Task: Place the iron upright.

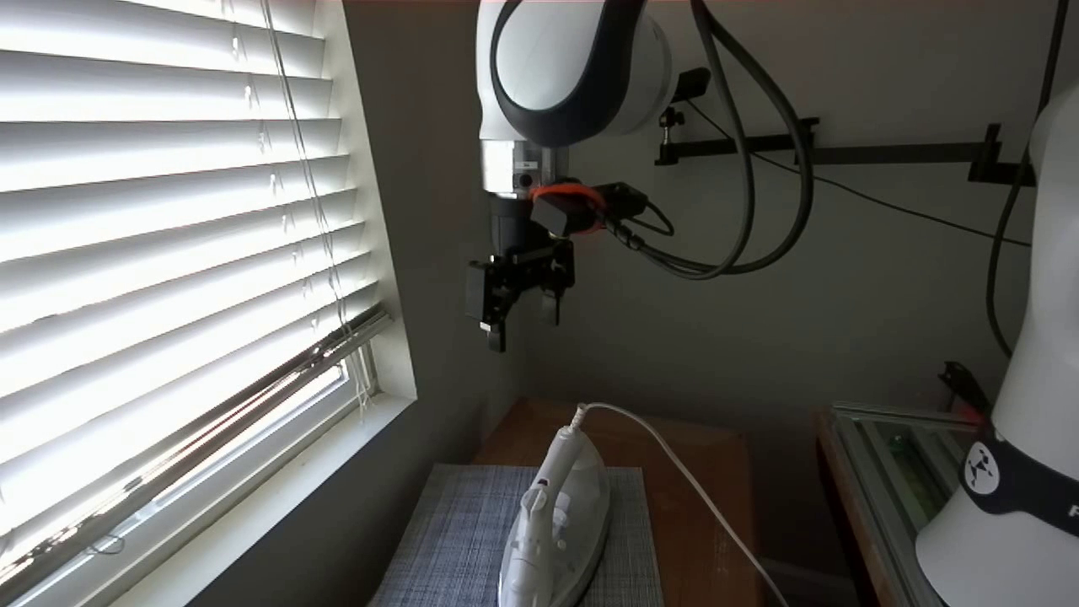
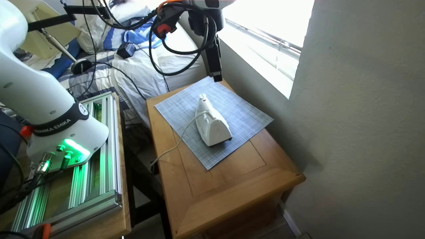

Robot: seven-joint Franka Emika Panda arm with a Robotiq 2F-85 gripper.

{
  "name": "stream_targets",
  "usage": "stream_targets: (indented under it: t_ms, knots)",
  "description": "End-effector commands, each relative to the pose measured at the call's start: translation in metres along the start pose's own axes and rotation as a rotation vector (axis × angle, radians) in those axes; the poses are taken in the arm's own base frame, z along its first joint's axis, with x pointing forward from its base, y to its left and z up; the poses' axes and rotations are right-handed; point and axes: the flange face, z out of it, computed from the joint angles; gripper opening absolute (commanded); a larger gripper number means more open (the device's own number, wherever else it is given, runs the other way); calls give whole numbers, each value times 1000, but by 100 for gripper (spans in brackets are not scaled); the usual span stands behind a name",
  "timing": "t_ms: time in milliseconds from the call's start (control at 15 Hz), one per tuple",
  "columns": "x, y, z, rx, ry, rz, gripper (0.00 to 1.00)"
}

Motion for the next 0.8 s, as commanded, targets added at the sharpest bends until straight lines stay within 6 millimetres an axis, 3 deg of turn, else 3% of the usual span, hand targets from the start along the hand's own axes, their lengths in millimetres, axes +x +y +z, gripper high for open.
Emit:
stream_targets:
  t_ms: [0, 467, 733]
  knots:
    - [-8, -16, 8, 53, -40, 56, 100]
    - [-37, -48, 41, 53, -111, 265, 100]
    - [-47, -52, 66, 13, -130, 361, 100]
